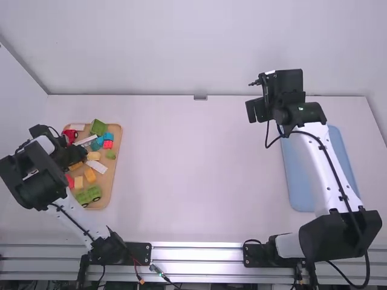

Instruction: Assemble lego blocks to make yellow taxi

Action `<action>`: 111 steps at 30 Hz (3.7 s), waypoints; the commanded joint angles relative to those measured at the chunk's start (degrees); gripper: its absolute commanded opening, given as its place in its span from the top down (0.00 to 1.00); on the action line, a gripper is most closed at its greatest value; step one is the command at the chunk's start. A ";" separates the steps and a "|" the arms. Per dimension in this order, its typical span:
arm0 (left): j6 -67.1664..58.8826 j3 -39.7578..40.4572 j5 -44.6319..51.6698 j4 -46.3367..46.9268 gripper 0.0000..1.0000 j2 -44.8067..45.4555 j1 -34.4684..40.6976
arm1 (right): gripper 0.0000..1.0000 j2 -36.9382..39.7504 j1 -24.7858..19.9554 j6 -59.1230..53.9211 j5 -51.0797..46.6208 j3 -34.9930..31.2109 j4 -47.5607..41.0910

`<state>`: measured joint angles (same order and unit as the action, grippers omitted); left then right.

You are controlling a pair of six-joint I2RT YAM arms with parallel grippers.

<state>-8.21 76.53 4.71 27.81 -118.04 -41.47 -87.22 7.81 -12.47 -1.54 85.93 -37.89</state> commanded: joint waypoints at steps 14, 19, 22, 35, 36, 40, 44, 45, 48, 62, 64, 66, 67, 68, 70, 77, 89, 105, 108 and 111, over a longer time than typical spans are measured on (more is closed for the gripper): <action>3.17 -0.09 -0.98 0.79 0.44 -0.98 0.22 | 0.01 -0.55 -0.26 0.17 0.17 2.08 -0.09; 7.58 -0.09 -4.33 0.74 0.52 0.96 0.22 | 0.01 -0.55 -0.26 0.20 0.17 2.08 -0.11; 9.81 -0.04 -3.69 0.72 0.65 3.37 0.22 | 0.01 -0.55 -0.26 0.20 0.15 2.08 -0.09; 5.42 -0.11 -2.16 7.74 0.79 15.58 12.74 | 0.01 -0.55 -0.26 0.20 0.15 2.08 -1.68; 2.89 -0.11 -2.14 7.78 0.79 16.09 16.31 | 0.01 -0.55 -0.26 0.20 0.17 2.08 -1.84; -3.85 -0.11 -2.03 7.30 0.80 16.65 26.86 | 0.01 -0.55 -0.28 0.20 -0.02 2.08 -1.86; -10.86 -1.49 0.09 4.66 0.83 17.05 36.89 | 0.01 -0.55 -1.29 0.66 -0.02 2.08 -2.29; -11.82 -2.14 0.68 3.72 0.85 17.29 38.56 | 0.01 -0.55 -1.53 0.66 0.02 2.08 -2.56; -16.50 -5.25 4.31 0.42 0.84 18.53 44.00 | 0.01 -0.55 -2.29 0.66 0.17 2.08 -3.58; -42.91 -11.87 10.88 3.67 0.66 19.47 70.47 | 0.01 -0.55 -5.07 4.72 0.37 2.08 -5.05; -42.84 -13.35 10.40 1.18 0.59 19.47 71.76 | 0.01 -0.55 -4.90 4.72 0.31 2.08 -5.05; -42.45 -15.56 8.44 -2.73 0.57 19.26 73.13 | 0.01 -0.55 -4.70 4.48 0.17 2.08 -5.05; -42.47 -17.18 6.86 -4.92 0.56 18.97 73.85 | 0.01 -0.55 -4.85 4.55 0.20 2.08 -5.03; -42.51 -17.90 5.99 -5.75 0.56 18.78 74.14 | 0.01 -0.55 -4.90 4.52 0.20 2.08 -5.03; -42.64 -19.56 4.46 -7.28 0.58 18.38 74.55 | 0.01 -0.55 -4.87 4.52 0.17 2.08 -5.05; -42.64 -21.38 4.68 -10.80 0.54 15.82 73.72 | 0.01 -0.55 -4.90 4.52 0.20 2.08 -5.07; -42.69 -18.08 1.86 -7.89 0.56 11.19 73.72 | 0.01 -0.55 -4.26 4.52 0.20 2.08 -5.86; -45.22 -13.05 2.34 0.98 0.01 12.52 74.05 | 0.01 -0.55 -4.26 4.52 0.20 2.08 -5.92; -45.22 -7.76 3.26 8.57 0.01 15.19 73.83 | 0.01 -0.55 -4.42 4.52 0.20 2.08 -5.90; -43.91 -1.68 2.32 15.91 0.01 18.58 71.78 | 0.01 -0.55 -4.35 4.55 0.20 2.08 -5.86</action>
<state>-52.80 69.65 7.27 40.29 -104.92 32.36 -87.24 3.22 -8.10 -1.32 86.04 -43.68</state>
